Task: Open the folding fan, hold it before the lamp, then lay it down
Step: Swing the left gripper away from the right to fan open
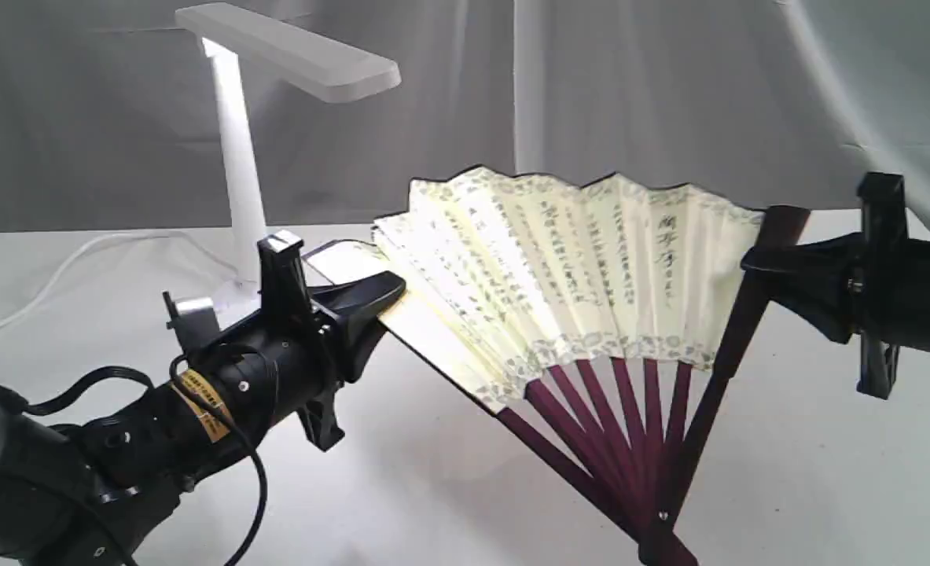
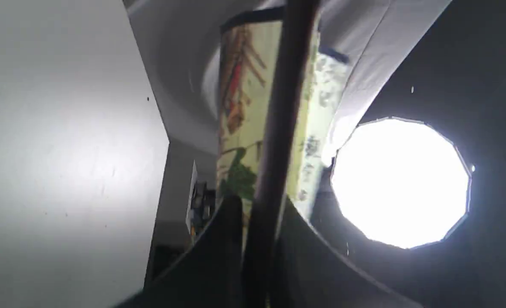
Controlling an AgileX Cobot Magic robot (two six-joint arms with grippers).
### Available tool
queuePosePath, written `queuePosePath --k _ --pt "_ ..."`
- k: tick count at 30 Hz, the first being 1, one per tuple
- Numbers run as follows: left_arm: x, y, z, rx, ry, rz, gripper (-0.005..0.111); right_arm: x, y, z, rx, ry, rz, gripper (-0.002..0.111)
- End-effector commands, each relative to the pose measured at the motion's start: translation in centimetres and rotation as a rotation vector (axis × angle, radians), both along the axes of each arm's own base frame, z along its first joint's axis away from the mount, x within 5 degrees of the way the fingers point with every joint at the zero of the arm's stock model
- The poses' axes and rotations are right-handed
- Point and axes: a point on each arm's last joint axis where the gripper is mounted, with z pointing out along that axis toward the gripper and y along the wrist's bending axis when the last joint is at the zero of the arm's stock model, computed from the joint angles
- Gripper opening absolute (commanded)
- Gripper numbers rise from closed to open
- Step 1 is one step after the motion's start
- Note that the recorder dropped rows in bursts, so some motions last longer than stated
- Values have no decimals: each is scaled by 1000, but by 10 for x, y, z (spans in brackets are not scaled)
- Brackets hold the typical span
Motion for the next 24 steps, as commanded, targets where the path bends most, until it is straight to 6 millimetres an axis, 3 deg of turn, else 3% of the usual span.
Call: queuePosePath --k 1,8,24 --pt "0 12 11 -43 -28 123 0 -4 -16 2 -30 -43 -7 0" --pt "1 18 18 -47 -48 203 0 -8 -40 3 -21 -49 -75 0" --pt "-12 -7 17 -69 -32 293 0 -21 -87 3 -27 -50 -217 0"
